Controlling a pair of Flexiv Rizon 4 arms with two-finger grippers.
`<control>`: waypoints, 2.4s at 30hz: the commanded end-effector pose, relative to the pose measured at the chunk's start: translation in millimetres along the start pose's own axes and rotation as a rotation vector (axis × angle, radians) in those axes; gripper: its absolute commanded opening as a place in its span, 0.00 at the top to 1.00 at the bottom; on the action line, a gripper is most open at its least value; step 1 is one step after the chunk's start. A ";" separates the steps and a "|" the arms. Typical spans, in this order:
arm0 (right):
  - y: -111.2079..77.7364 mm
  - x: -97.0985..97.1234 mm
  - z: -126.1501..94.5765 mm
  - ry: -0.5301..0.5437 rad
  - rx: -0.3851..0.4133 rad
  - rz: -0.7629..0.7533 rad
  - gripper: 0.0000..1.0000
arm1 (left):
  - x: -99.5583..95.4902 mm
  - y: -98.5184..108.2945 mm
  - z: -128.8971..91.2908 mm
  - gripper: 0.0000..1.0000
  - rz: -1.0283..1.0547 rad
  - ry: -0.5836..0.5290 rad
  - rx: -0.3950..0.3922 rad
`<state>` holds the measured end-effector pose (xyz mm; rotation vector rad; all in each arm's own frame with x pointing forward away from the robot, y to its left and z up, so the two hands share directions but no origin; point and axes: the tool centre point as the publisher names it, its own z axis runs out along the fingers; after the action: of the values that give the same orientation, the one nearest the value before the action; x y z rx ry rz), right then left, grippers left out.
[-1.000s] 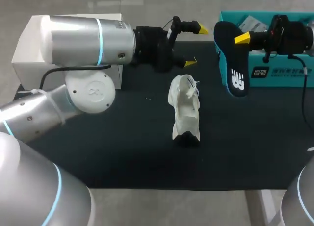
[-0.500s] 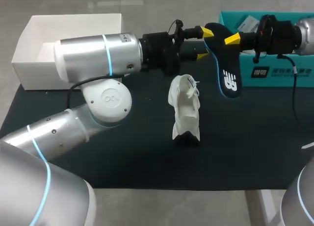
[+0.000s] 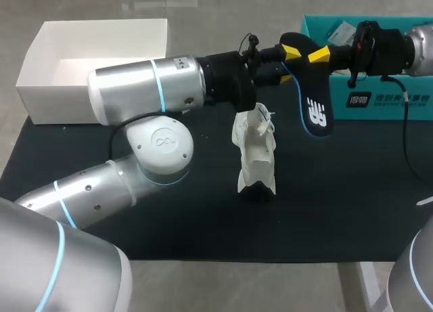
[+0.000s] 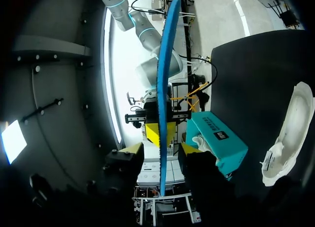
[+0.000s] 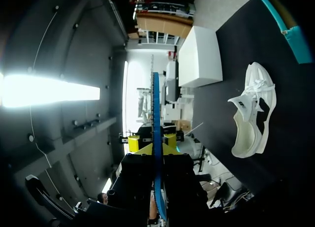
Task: Take the shoe out of the shoebox, open the shoe tongue, remove and reinsert the insole, then place the shoe into the shoebox
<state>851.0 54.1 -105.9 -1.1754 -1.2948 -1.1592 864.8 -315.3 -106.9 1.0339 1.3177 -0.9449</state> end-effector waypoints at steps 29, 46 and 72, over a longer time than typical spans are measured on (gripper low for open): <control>-17.0 -13.9 -48.9 -0.065 -0.090 0.058 0.00 | 15.0 -6.7 -19.2 1.00 -0.067 0.047 0.057; -23.8 -19.2 -75.2 -0.126 -0.136 0.068 0.00 | 14.5 -3.8 -44.6 1.00 -0.102 0.049 0.064; -21.4 -21.6 -72.3 -0.108 -0.146 0.060 0.00 | 9.2 -1.8 -53.0 1.00 -0.119 0.042 0.114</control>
<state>834.7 -20.7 -124.3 -1.3896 -1.2633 -1.1787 847.7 -265.7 -115.5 1.0735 1.3872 -1.1027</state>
